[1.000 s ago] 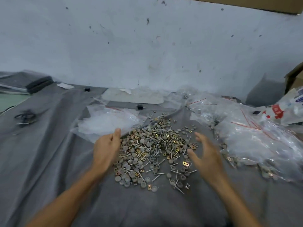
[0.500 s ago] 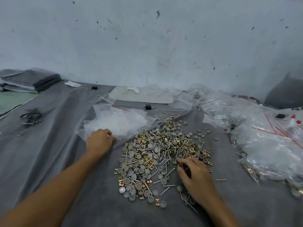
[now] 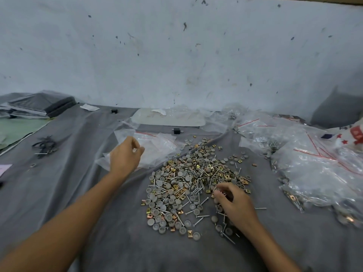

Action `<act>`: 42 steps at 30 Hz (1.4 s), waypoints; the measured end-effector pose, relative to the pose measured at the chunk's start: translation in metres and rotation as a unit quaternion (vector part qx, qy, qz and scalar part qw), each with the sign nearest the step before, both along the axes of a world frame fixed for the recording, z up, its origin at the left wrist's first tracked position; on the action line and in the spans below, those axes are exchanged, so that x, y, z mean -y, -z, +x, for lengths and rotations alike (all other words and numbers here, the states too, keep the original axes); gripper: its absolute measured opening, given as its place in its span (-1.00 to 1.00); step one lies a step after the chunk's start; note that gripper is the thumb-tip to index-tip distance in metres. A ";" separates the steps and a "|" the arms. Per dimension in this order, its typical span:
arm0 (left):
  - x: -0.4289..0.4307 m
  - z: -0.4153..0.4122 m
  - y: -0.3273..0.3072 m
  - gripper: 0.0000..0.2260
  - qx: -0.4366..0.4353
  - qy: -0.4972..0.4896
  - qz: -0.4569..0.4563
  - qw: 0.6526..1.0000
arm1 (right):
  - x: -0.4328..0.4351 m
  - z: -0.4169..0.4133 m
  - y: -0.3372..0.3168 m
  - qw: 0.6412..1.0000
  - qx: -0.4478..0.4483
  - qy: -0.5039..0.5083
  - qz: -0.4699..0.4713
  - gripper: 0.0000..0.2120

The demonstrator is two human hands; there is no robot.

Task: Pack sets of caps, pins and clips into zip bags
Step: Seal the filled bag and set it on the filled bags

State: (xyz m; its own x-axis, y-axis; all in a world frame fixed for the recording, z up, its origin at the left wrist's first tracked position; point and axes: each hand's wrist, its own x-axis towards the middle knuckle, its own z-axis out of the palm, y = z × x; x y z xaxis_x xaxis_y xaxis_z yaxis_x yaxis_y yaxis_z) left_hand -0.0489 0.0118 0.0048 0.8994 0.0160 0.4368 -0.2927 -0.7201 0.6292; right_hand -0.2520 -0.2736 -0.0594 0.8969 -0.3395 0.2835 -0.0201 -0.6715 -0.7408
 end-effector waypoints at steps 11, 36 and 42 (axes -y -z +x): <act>-0.022 0.004 0.014 -0.76 -0.203 0.085 -0.179 0.959 | 0.000 -0.007 -0.015 0.997 -0.032 -0.040 -0.060 -0.96; 0.039 -0.191 -0.033 -0.48 -0.067 0.383 -0.198 0.900 | -0.085 -0.061 -0.115 0.829 -0.071 -0.239 0.500 -0.73; 0.030 -0.175 -0.030 -0.75 -0.052 0.399 -0.106 0.909 | -0.072 -0.061 -0.117 0.906 -0.033 -0.204 0.370 -0.84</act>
